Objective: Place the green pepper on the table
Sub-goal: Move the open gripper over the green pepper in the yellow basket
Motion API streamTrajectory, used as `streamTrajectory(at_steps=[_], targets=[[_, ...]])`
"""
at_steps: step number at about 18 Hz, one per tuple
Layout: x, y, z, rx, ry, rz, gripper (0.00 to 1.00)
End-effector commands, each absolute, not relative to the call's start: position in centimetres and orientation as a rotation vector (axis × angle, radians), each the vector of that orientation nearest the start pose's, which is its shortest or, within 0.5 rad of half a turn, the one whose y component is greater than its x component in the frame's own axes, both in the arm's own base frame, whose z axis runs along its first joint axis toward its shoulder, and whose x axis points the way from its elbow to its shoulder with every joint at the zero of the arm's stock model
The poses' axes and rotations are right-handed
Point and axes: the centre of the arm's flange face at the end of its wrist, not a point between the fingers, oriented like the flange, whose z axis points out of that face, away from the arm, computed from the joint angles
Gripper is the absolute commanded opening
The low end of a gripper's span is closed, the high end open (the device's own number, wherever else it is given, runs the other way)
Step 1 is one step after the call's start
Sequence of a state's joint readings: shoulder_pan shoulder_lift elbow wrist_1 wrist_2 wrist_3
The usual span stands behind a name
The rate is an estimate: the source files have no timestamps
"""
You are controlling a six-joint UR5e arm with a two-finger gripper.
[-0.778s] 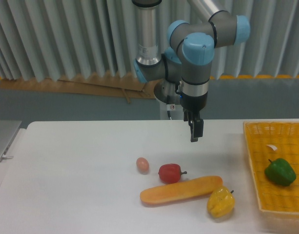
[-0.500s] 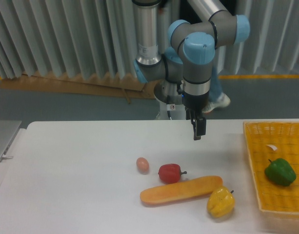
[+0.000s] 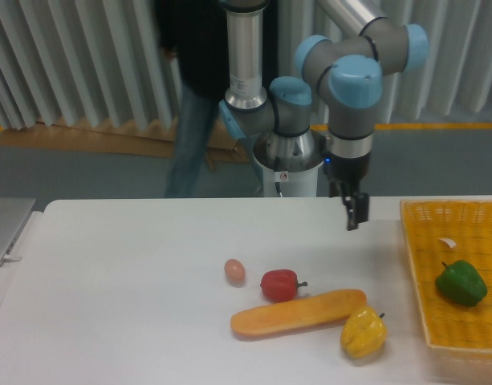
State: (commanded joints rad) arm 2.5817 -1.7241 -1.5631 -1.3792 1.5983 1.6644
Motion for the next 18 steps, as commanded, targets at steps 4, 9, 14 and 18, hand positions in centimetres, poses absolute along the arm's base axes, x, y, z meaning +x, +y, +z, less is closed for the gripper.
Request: streamTrajectory(at_steps=[4, 9, 14, 18], targets=[[-43.0, 40.1, 40.1, -3.121, 1.033, 0.101, 1.00], [-47.7, 37.8, 38.6, -3.163, 0.940, 0.146, 1.00], [-52.2, 34.5, 37.2, -3.196, 0.813, 0.169, 1.00], [-54.9, 32.5, 35.8, -3.210, 0.737, 0.143, 1.00]])
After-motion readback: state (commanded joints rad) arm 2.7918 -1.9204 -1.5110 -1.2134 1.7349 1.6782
